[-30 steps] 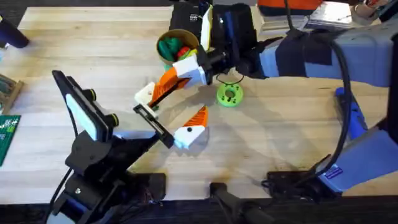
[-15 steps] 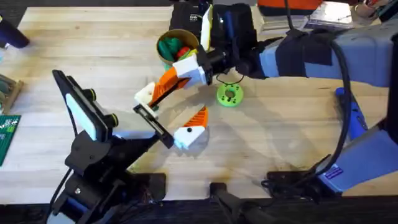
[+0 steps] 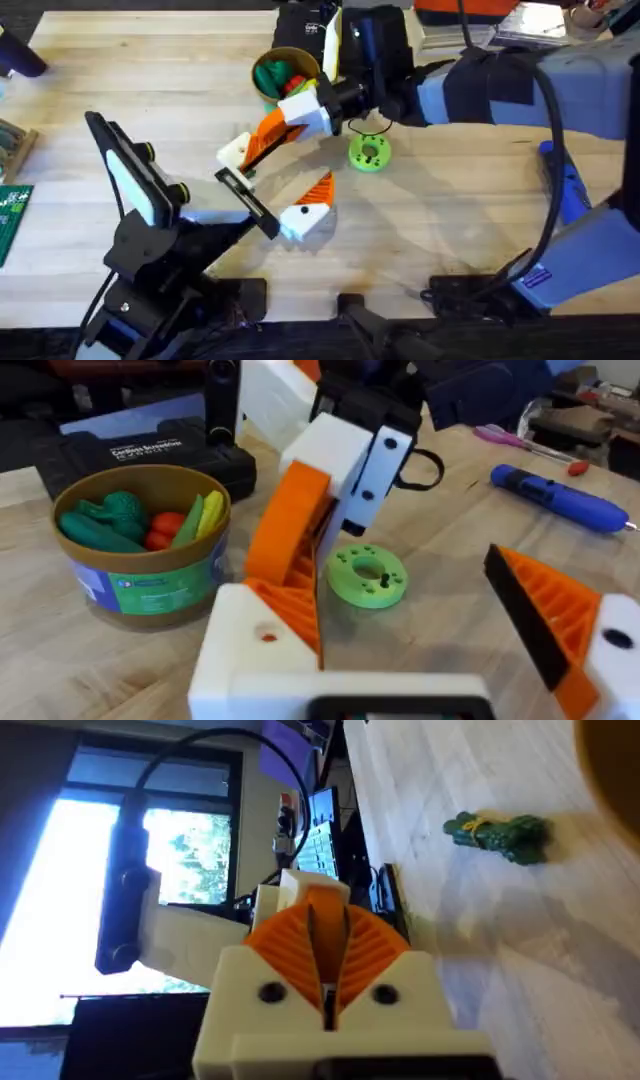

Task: Pick up the gripper from the table and insert it into the empty holder that is missing its gripper. Then pick up a screw, insert it into the mounting hole, and use the screwdriver to tighten it. Finally, clean up the table by picking up the vegetable and placing it into the bucket.

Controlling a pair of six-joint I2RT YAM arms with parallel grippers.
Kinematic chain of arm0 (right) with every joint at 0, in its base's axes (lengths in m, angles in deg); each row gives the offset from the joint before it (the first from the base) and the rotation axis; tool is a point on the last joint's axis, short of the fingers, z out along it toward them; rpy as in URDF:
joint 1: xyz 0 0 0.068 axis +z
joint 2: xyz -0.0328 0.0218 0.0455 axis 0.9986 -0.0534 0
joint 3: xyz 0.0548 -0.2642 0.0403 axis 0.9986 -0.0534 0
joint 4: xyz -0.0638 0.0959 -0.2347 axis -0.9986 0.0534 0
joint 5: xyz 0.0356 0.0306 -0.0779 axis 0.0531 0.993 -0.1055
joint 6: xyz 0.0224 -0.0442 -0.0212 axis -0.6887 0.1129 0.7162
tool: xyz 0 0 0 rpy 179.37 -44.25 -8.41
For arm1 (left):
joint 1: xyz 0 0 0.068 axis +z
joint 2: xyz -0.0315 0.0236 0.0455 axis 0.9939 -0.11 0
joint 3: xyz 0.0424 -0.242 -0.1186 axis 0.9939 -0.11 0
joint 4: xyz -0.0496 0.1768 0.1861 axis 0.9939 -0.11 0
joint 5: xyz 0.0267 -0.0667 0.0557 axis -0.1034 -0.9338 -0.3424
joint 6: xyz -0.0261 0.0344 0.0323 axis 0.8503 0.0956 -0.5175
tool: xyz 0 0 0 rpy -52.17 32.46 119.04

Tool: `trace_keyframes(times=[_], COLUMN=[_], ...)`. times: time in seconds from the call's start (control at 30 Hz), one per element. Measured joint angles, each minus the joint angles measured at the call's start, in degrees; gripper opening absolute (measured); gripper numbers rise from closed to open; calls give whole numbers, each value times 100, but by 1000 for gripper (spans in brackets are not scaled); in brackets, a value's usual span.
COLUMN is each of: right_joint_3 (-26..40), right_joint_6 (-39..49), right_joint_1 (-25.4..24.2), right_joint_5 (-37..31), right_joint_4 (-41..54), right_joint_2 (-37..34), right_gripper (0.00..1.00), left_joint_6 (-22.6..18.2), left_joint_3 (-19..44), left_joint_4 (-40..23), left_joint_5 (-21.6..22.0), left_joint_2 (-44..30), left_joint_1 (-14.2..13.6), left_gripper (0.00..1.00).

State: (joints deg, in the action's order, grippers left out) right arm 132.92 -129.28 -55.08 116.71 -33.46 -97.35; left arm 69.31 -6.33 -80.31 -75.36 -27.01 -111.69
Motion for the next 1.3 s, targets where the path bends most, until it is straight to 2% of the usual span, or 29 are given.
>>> trace_keyframes(times=[0.17,0.3,0.8,1.0,1.1,1.13,1.17,1.2,1.23,1.3], right_joint_3=[0,0,0,0,0,0,0,0,0,0], right_joint_6=[20,45,68,71,70,68,63,67,89,145], right_joint_1=[-31,22,-76,-157,-192,-210,-225,-246,-264,-306], right_joint_5=[64,102,295,511,613,632,646,660,663,681], right_joint_4=[31,34,67,48,49,49,52,51,47,48], right_joint_2=[0,0,0,-1,-1,0,0,-1,-2,-1], right_gripper=[110,185,353,462,577,645,717,858,951,989], left_joint_6=[-7,-46,-193,-195,-195,-194,-195,-195,-195,-195], left_joint_3=[0,0,0,0,0,0,0,0,0,0], left_joint_4=[4,24,88,44,44,44,44,44,44,44], left_joint_5=[-117,-439,-668,-1059,-1161,-1172,-1183,-1194,-1203,-1212], left_joint_2=[0,2,2,2,1,2,0,0,2,2], left_joint_1=[0,-35,-35,-112,-116,-116,-116,-116,-116,-116], left_gripper=[986,986,985,986,985,985,985,985,986,986])
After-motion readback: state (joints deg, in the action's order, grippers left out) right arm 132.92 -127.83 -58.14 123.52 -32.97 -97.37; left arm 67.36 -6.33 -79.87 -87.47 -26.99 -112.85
